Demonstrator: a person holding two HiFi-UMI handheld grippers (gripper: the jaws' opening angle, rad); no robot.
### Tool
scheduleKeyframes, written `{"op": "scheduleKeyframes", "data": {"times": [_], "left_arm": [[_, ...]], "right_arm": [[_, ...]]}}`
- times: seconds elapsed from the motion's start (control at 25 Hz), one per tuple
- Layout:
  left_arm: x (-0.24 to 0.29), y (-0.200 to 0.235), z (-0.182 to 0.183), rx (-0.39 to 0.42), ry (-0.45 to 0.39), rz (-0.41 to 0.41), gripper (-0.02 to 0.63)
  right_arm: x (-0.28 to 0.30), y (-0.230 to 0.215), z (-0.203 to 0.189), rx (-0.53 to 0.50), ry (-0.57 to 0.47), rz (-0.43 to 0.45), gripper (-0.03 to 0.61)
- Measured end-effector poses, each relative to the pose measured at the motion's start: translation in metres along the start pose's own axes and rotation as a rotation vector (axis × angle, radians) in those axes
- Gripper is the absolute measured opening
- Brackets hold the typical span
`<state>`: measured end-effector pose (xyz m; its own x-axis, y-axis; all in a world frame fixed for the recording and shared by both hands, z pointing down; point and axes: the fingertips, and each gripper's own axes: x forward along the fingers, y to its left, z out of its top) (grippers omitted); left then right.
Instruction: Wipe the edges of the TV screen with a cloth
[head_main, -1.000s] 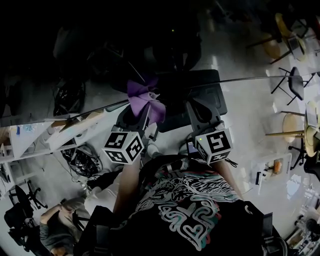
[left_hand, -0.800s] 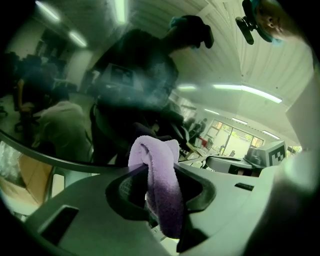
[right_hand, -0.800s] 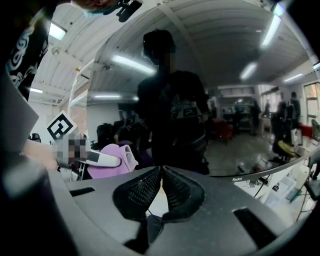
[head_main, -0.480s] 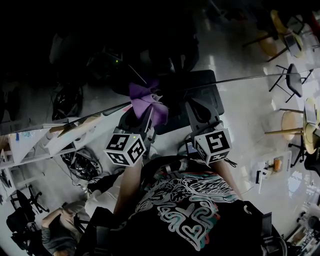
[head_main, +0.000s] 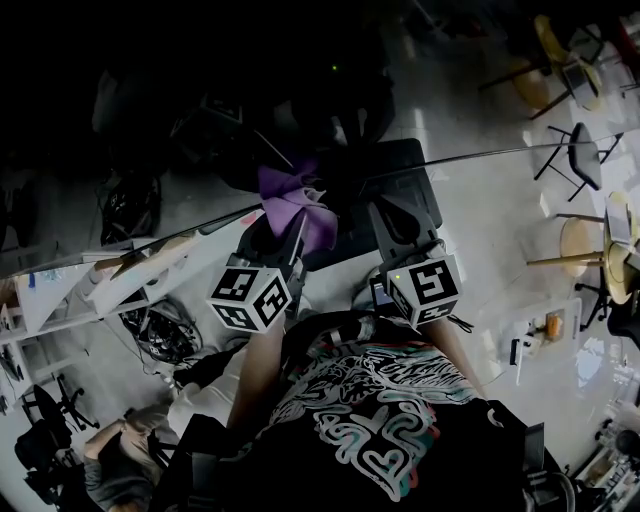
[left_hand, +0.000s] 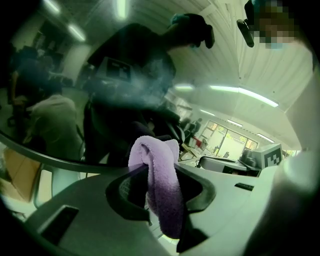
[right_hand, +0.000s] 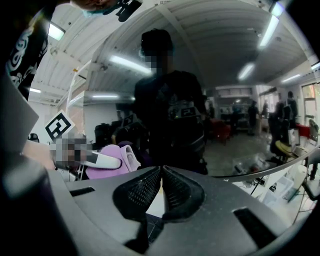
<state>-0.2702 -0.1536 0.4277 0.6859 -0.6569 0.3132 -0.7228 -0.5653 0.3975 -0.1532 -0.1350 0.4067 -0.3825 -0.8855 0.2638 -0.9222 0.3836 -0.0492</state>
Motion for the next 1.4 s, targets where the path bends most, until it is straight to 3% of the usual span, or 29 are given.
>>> {"op": "scheduleKeyframes", "data": {"times": [0.96, 1.4], "left_arm": [[0.025, -0.027, -0.004, -0.027, -0.001, -0.039, 0.135], [0.06, -0.064, -0.006, -0.039, -0.006, -0.035, 0.135]], "right_arm": [[-0.006, -0.029, 0.0, -0.001, -0.009, 0.001, 0.034], [-0.025, -0.082, -0.006, -0.002, -0.011, 0.007, 0.034]]}}
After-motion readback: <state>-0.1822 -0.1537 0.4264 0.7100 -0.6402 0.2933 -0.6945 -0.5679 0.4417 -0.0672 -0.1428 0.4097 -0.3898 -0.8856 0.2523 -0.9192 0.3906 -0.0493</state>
